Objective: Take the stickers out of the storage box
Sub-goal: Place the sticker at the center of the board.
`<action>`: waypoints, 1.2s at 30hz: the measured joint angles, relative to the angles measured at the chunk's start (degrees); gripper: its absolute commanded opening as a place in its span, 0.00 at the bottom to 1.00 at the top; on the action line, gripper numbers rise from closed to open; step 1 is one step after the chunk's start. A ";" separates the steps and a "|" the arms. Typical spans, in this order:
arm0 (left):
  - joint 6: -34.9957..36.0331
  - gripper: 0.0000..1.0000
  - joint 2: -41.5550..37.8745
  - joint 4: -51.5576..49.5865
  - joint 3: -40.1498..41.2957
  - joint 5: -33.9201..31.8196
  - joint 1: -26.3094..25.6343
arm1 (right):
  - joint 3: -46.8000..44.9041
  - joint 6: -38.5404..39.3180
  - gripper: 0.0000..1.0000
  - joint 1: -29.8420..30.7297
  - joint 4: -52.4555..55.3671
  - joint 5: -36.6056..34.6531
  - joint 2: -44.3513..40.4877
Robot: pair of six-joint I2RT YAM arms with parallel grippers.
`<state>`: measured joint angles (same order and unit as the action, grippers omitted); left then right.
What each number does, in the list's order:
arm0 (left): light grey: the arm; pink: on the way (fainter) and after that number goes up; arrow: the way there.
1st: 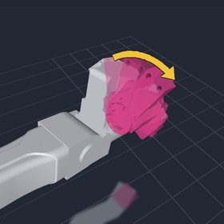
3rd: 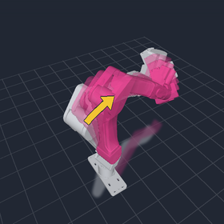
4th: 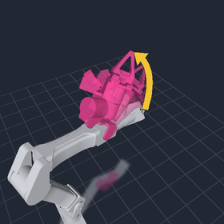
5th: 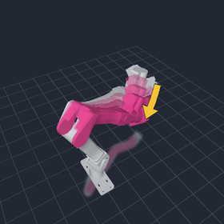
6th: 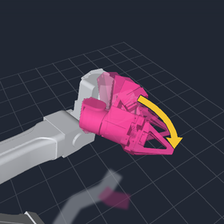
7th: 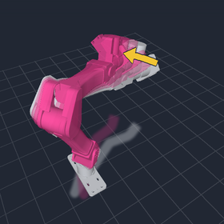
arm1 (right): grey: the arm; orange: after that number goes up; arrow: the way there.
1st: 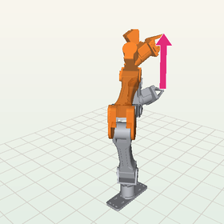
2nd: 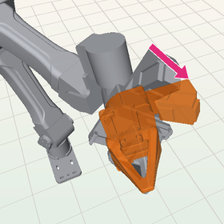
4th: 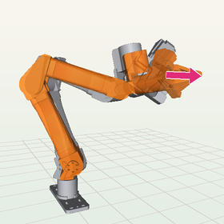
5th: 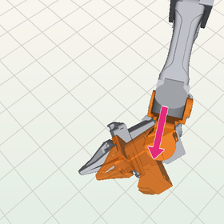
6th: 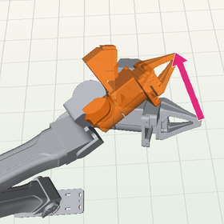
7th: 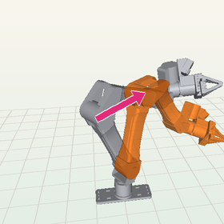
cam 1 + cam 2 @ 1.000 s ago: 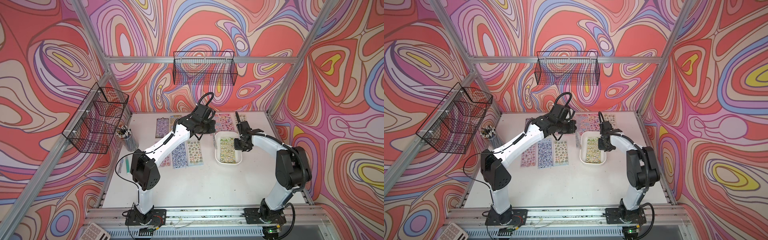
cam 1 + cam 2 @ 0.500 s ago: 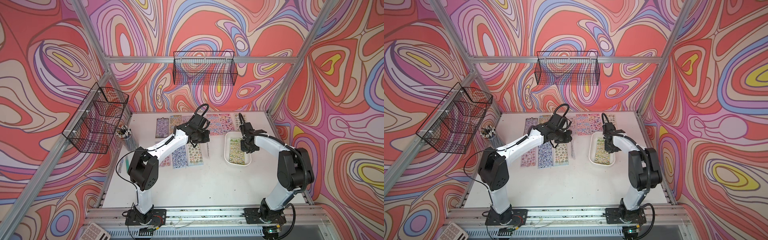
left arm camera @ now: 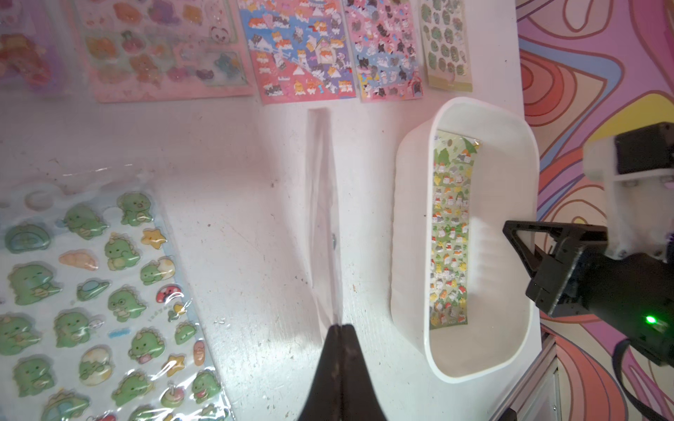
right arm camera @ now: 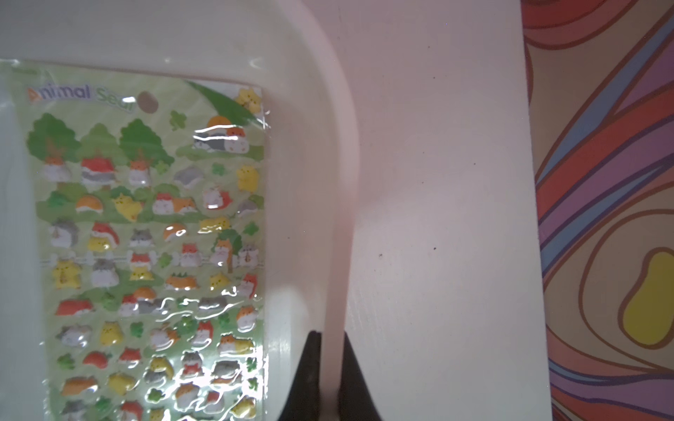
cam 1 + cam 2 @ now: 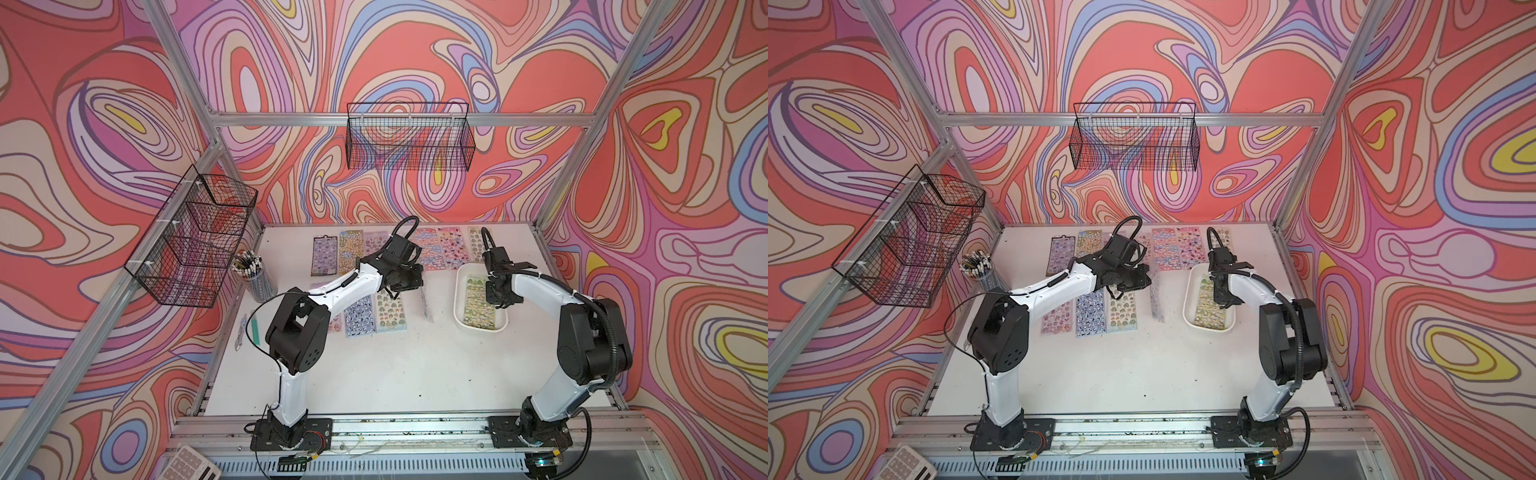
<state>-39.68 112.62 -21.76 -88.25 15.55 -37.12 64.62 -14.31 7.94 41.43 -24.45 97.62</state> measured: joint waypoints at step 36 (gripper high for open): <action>-3.15 0.00 5.75 1.62 7.82 -9.11 1.95 | -1.66 -0.81 0.02 0.52 -2.03 4.33 -5.14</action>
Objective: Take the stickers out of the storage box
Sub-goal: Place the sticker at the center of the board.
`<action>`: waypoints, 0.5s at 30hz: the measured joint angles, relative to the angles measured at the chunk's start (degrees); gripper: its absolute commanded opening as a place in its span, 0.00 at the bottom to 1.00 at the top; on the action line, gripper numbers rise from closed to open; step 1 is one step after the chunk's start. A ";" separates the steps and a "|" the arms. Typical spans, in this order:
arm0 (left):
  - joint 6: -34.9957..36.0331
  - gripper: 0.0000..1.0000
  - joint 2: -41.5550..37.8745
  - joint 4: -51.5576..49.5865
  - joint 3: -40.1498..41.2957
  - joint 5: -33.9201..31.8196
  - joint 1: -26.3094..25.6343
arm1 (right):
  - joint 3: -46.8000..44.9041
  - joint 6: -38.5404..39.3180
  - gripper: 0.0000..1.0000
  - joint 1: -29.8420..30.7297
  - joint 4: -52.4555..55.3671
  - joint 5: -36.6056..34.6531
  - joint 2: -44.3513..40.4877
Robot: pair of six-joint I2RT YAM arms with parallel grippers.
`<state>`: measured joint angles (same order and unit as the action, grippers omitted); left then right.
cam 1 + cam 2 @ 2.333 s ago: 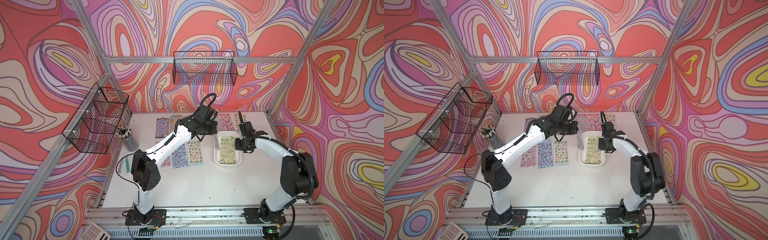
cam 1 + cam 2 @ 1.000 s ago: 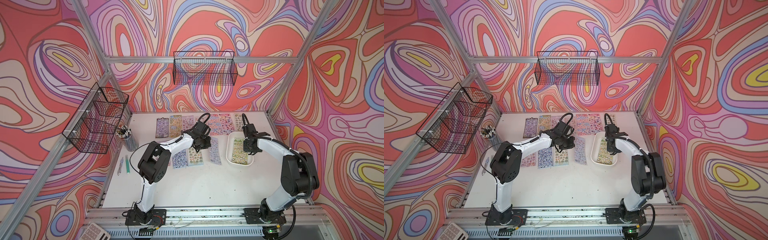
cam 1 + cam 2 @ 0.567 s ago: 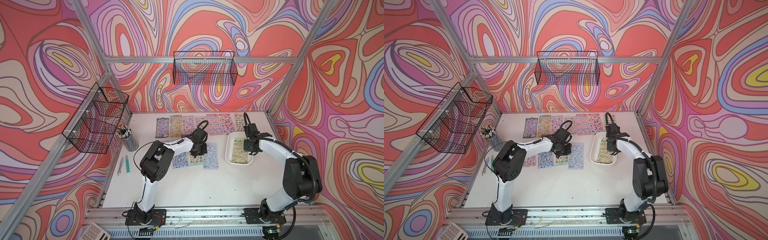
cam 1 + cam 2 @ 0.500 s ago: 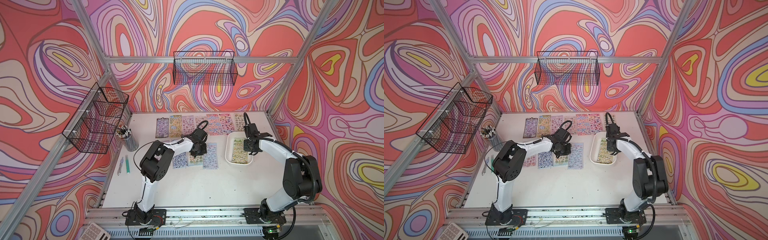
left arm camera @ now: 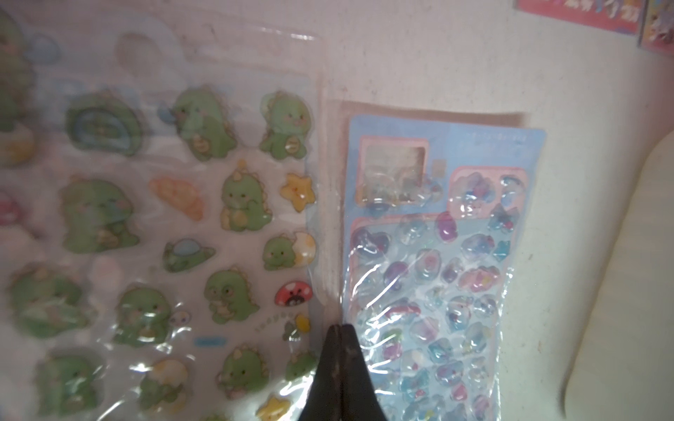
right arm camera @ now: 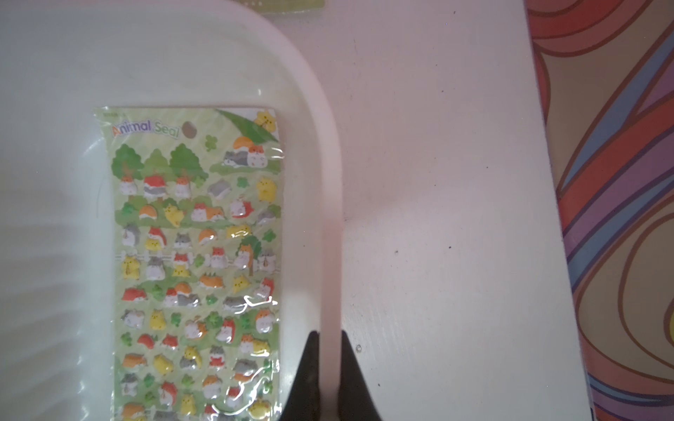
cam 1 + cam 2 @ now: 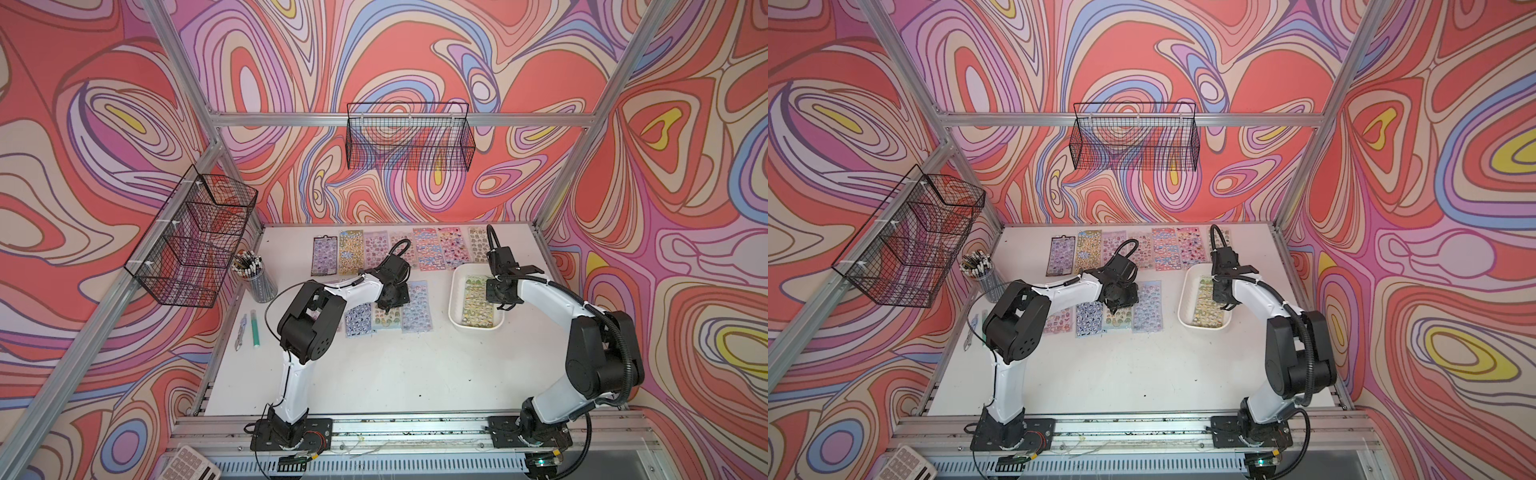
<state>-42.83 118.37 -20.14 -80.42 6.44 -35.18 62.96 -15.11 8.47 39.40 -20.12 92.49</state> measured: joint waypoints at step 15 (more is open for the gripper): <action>-2.89 0.00 0.02 1.09 -1.88 -1.64 0.79 | -0.31 -0.02 0.02 0.46 -0.20 0.39 0.00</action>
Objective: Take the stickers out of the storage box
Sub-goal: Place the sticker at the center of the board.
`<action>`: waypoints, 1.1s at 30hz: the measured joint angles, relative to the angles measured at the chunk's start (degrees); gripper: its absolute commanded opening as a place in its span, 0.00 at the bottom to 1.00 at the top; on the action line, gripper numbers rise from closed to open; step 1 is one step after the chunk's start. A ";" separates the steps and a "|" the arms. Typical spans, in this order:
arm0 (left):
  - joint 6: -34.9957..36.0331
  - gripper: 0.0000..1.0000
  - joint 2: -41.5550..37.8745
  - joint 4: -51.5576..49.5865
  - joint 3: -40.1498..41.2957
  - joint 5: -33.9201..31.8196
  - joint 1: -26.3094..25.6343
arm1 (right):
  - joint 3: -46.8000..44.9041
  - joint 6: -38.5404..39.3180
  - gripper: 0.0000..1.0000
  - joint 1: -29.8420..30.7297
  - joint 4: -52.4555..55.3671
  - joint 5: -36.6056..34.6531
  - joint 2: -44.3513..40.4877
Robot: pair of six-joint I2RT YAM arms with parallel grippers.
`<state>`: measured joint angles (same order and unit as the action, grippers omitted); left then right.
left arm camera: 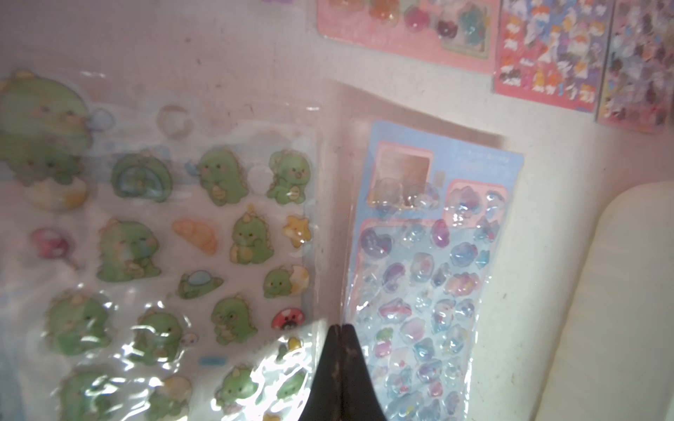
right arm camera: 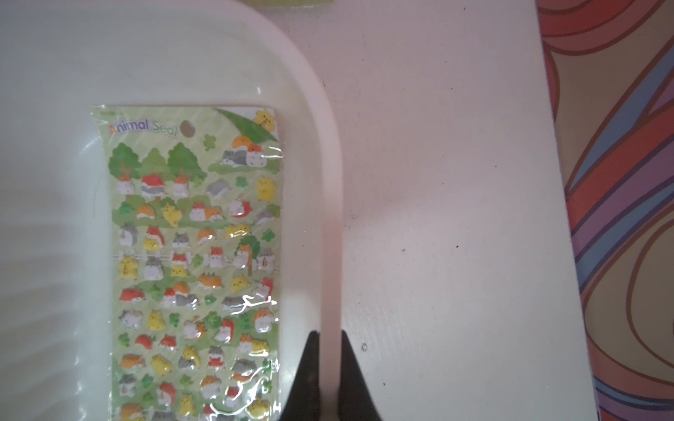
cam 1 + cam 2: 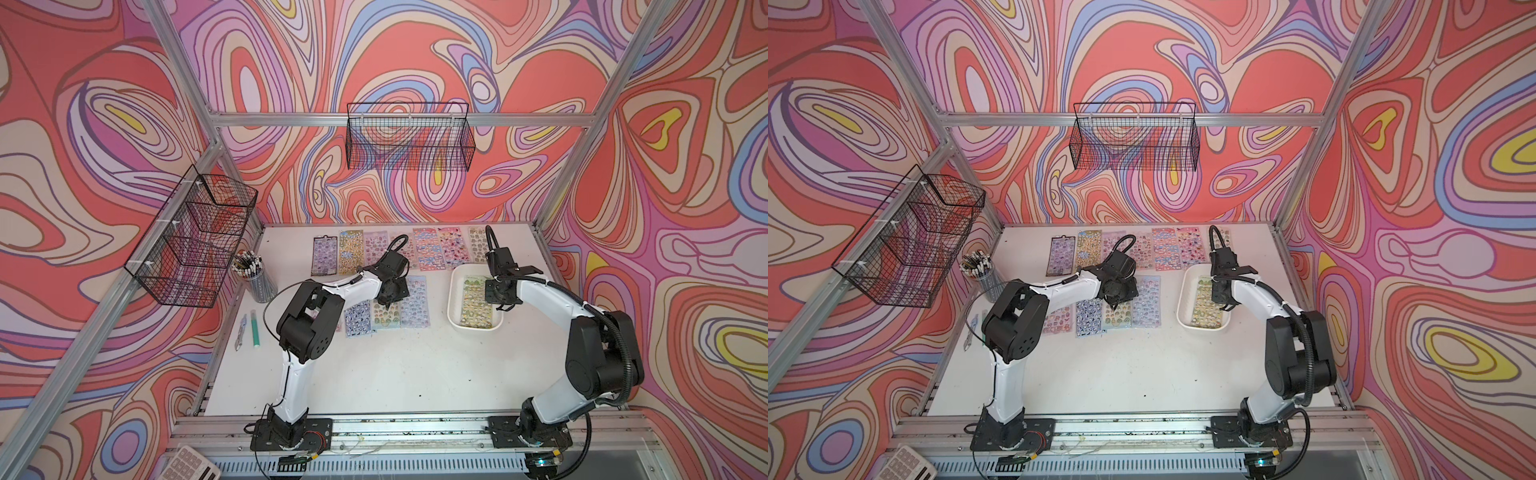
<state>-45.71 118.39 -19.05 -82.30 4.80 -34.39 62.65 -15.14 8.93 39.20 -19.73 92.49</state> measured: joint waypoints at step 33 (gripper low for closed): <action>18.12 0.50 -2.40 -12.37 -26.77 0.85 -14.21 | -8.00 -4.66 0.03 0.90 -1.62 2.36 -6.03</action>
<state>-27.59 115.98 -31.42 -109.08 5.65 -48.60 54.65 -19.79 9.82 37.58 -17.37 86.46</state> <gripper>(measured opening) 0.455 0.063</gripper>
